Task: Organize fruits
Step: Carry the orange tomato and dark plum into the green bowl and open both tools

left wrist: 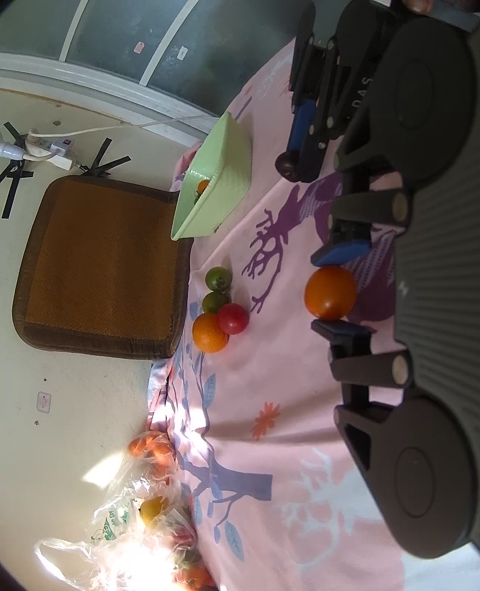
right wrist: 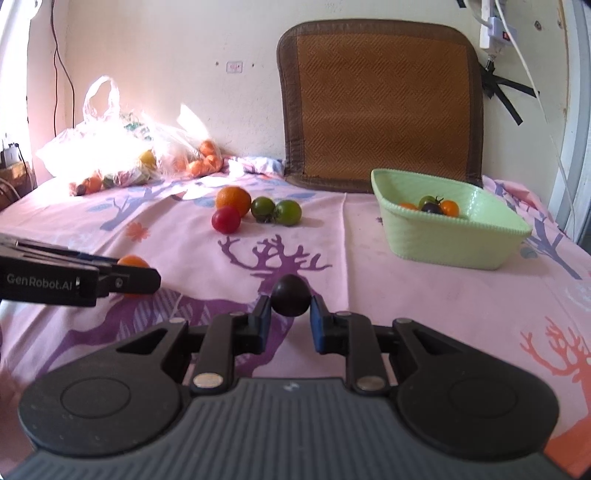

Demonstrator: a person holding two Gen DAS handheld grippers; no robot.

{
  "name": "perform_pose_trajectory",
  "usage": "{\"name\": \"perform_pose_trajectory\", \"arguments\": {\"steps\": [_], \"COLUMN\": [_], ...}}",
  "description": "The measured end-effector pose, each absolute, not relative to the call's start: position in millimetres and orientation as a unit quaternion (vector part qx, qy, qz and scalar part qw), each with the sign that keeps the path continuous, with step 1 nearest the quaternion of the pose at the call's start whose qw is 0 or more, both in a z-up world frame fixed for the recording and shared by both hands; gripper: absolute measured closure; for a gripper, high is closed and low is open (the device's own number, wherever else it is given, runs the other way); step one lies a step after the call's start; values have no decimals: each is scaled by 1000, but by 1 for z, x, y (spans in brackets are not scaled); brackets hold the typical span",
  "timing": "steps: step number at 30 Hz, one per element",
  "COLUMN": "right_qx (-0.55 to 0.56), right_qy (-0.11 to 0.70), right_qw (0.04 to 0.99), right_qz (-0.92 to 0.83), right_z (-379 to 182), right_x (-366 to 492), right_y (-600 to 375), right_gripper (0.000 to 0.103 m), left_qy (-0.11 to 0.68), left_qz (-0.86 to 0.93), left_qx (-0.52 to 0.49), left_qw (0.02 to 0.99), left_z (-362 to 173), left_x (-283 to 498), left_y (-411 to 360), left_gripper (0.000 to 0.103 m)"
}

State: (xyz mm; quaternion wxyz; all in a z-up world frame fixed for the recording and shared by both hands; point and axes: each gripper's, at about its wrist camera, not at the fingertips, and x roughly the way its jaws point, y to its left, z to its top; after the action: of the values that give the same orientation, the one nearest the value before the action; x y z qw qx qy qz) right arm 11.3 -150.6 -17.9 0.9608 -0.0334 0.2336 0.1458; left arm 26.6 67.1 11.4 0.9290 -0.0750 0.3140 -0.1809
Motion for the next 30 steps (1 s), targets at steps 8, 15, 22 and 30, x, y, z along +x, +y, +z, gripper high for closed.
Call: {"name": "perform_pose_trajectory", "arguments": {"steps": [8, 15, 22, 30], "right_qx": [-25, -2, 26, 43], "right_qy": [248, 203, 166, 170], "right_qw": [957, 972, 984, 983], "right_qz": [148, 121, 64, 51], "right_z": [-24, -6, 13, 8], "right_x": [17, 24, 57, 101], "right_y": [-156, -183, -232, -258], "right_gripper": [78, 78, 78, 77], "left_qy": [332, 313, 289, 320], "left_qz": [-192, -234, -286, -275], "left_qx": [-59, -48, -38, -21], "left_qw": [922, 919, 913, 906], "left_z": [10, 41, 67, 55], "left_x": [32, 70, 128, 196], "left_y": [50, 11, -57, -107], "left_gripper": [71, 71, 71, 71]}}
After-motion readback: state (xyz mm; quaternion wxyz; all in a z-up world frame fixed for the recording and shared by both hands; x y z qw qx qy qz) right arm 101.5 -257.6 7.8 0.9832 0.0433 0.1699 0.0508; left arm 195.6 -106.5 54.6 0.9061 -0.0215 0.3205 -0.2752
